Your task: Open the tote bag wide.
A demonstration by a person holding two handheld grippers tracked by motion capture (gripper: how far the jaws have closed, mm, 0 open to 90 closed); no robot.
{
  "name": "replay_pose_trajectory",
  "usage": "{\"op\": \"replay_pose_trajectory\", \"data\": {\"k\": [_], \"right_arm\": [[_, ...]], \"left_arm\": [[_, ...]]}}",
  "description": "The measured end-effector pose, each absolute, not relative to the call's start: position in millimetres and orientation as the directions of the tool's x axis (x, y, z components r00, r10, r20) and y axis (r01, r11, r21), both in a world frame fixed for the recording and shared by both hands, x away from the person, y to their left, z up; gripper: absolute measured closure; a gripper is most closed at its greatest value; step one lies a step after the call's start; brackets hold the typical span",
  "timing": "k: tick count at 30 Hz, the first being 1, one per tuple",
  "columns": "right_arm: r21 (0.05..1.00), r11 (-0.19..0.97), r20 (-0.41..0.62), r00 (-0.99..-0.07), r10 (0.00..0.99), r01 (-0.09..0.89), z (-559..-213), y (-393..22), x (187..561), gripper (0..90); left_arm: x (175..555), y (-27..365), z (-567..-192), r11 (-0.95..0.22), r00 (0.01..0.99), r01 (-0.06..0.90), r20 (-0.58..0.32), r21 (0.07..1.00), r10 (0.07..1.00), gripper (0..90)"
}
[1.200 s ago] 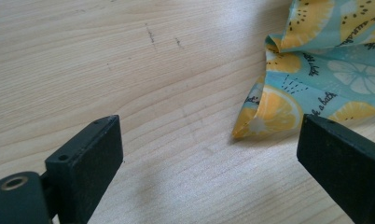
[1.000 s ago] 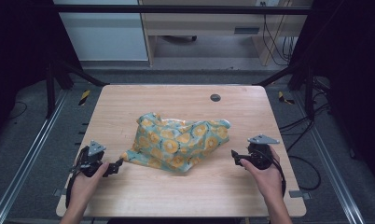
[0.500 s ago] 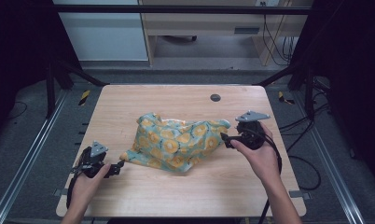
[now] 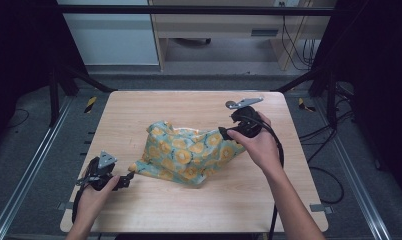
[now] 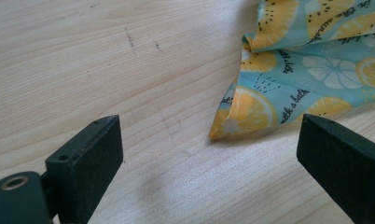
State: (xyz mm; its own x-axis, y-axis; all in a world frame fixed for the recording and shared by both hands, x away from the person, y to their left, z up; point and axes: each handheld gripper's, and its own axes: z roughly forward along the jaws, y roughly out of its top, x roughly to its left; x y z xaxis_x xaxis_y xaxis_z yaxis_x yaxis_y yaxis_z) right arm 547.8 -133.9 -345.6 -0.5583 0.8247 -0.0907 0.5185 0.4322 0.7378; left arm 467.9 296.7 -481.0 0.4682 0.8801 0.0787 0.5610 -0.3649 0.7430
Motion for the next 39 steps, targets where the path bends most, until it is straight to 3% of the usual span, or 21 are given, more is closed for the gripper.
{"op": "replay_pose_trajectory", "data": {"k": [14, 20, 21, 22, 24, 25, 26, 27, 28, 30, 39], "right_arm": [[0.667, 0.458, -0.046, -0.581, 0.812, 0.588, -375, -111, 565, 17.9], [0.638, 0.499, -0.069, -0.602, 0.796, 0.587, -383, -110, 559, 36.9], [0.638, 0.499, -0.069, -0.602, 0.796, 0.587, -383, -110, 559, 36.9], [0.634, 0.505, -0.072, -0.605, 0.793, 0.586, -385, -111, 556, 45.2], [0.628, 0.516, -0.079, -0.612, 0.787, 0.583, -387, -113, 555, 53.3], [0.628, 0.516, -0.079, -0.612, 0.787, 0.583, -387, -113, 555, 53.3], [0.626, 0.520, -0.071, -0.621, 0.780, 0.581, -388, -114, 553, 64.6], [0.626, 0.520, -0.071, -0.621, 0.780, 0.581, -388, -114, 553, 64.6], [0.631, 0.526, -0.064, -0.638, 0.767, 0.570, -388, -115, 552, 77.2], [0.635, 0.527, -0.055, -0.647, 0.761, 0.565, -386, -115, 550, 86.5], [0.702, 0.491, -0.038, -0.662, 0.749, 0.515, -374, -114, 540, 89.3]], "left_arm": [[468, 295, -480, -0.372, 0.476, 0.552, 0.084, 0.746, 0.875, 6.6], [468, 294, -480, -0.375, 0.477, 0.550, 0.088, 0.746, 0.874, 6.6], [468, 294, -480, -0.375, 0.477, 0.550, 0.088, 0.746, 0.874, 6.6], [468, 294, -480, -0.375, 0.477, 0.550, 0.088, 0.747, 0.874, 6.7], [468, 294, -480, -0.375, 0.477, 0.549, 0.089, 0.746, 0.874, 6.7], [468, 294, -480, -0.376, 0.477, 0.549, 0.089, 0.746, 0.875, 6.7], [468, 294, -480, -0.375, 0.476, 0.549, 0.089, 0.747, 0.875, 6.7], [468, 294, -480, -0.375, 0.476, 0.549, 0.089, 0.747, 0.875, 6.7], [468, 294, -480, -0.376, 0.476, 0.549, 0.091, 0.747, 0.875, 6.8], [468, 294, -480, -0.376, 0.476, 0.548, 0.091, 0.747, 0.875, 6.8], [464, 291, -473, -0.379, 0.488, 0.522, 0.097, 0.764, 0.867, 7.6]]}}
